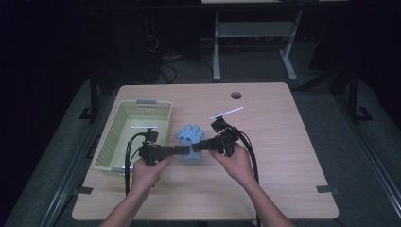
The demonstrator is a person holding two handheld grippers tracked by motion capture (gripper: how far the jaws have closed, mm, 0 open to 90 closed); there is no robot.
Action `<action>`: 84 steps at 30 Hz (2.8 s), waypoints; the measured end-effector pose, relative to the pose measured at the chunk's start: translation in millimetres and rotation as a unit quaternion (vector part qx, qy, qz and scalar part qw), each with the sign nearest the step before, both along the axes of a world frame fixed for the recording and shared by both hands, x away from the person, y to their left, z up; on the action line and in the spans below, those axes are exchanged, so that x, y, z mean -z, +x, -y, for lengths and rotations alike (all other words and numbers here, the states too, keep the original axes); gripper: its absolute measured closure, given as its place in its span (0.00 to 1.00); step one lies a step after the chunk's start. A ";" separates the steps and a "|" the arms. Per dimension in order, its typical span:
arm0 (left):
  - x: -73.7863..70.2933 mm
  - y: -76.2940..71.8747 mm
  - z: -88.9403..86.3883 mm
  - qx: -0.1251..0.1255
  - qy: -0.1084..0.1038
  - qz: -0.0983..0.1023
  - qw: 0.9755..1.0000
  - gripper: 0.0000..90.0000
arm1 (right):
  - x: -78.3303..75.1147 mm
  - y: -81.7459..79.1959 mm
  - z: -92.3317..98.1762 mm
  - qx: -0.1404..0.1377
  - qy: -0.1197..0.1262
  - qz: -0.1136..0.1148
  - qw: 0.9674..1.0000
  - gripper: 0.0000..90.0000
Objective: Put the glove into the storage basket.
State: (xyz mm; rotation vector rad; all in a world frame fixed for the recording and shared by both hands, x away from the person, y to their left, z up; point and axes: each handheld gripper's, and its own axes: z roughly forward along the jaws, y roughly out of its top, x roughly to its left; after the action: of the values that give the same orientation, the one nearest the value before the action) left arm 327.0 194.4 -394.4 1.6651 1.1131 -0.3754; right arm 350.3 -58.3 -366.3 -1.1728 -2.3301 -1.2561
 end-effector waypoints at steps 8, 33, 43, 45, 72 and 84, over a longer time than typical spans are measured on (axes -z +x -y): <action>-0.2 -4.1 -11.9 -0.009 0.004 0.001 1.000 0.80 | 1.4 2.0 -11.5 -0.013 0.000 0.001 1.000 0.83; -9.2 -10.5 -48.7 -0.032 0.009 0.005 0.999 0.80 | -5.5 9.6 -50.9 -0.043 0.005 0.005 0.999 0.83; -12.8 -11.8 -66.2 -0.041 0.004 0.003 0.999 0.80 | -12.1 12.4 -70.0 -0.055 0.002 0.010 0.998 0.84; -14.9 -13.4 -72.6 -0.043 0.007 0.005 0.999 0.80 | -12.3 12.7 -74.7 -0.057 0.005 0.011 0.998 0.84; -18.5 -5.7 -124.1 -0.043 0.006 -0.005 0.999 0.81 | -13.5 19.4 -124.0 -0.062 0.017 0.012 0.998 0.84; -21.2 -0.9 -143.1 -0.047 0.018 -0.012 0.999 0.81 | -8.4 22.6 -142.8 -0.051 0.035 0.010 0.998 0.84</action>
State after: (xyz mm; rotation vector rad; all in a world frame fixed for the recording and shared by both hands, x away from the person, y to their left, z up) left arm 326.1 337.5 -373.1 1.6362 1.2182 -0.3183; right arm 372.9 84.4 -357.9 -1.0116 -2.3086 -1.3064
